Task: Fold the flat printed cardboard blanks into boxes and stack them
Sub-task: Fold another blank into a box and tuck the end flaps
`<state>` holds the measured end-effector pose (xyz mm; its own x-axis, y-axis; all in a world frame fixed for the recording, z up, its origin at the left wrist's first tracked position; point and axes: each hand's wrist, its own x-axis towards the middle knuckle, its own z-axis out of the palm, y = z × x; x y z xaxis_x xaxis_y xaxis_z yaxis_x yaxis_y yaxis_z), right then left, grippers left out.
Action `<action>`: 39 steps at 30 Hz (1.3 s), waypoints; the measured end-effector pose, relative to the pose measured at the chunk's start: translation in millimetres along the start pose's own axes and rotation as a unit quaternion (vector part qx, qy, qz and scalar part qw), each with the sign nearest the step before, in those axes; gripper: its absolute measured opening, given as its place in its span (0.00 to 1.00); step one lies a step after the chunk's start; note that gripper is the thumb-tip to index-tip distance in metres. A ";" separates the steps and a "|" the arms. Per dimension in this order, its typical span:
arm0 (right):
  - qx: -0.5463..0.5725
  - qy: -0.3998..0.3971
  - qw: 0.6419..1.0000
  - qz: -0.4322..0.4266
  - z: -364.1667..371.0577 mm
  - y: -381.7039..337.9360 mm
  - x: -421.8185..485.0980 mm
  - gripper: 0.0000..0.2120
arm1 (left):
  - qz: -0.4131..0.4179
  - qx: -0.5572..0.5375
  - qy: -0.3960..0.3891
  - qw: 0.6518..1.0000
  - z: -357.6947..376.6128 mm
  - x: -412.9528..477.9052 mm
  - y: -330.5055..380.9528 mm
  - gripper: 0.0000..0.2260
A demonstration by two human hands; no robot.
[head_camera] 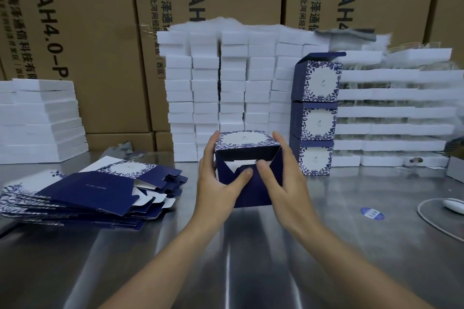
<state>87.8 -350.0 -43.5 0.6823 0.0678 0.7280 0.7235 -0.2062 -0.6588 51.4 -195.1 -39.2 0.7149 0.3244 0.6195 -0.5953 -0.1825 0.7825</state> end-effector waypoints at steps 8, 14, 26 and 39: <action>-0.031 0.002 0.999 -0.009 -2.0 2.9 0.9 0.32 | -0.020 -0.048 -0.001 0.999 3.4 -0.8 9.8 0.38; -0.012 0.003 1.000 0.004 -1.0 5.8 -1.0 0.33 | -0.062 -0.095 -0.005 0.994 2.7 3.4 9.7 0.32; 0.013 0.016 1.000 0.022 -2.7 7.6 0.4 0.27 | -0.089 -0.101 -0.034 0.990 -4.9 11.3 10.0 0.27; 0.071 -0.077 0.993 0.063 -24.1 10.0 18.3 0.28 | -0.107 -0.065 -0.108 0.986 -32.0 33.0 13.2 0.29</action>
<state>105.0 -374.3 -32.1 0.7682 0.2005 0.6081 0.6319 -0.0841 -0.7705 55.4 -157.1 -10.4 0.8819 0.1355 0.4515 -0.4550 -0.0056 0.8905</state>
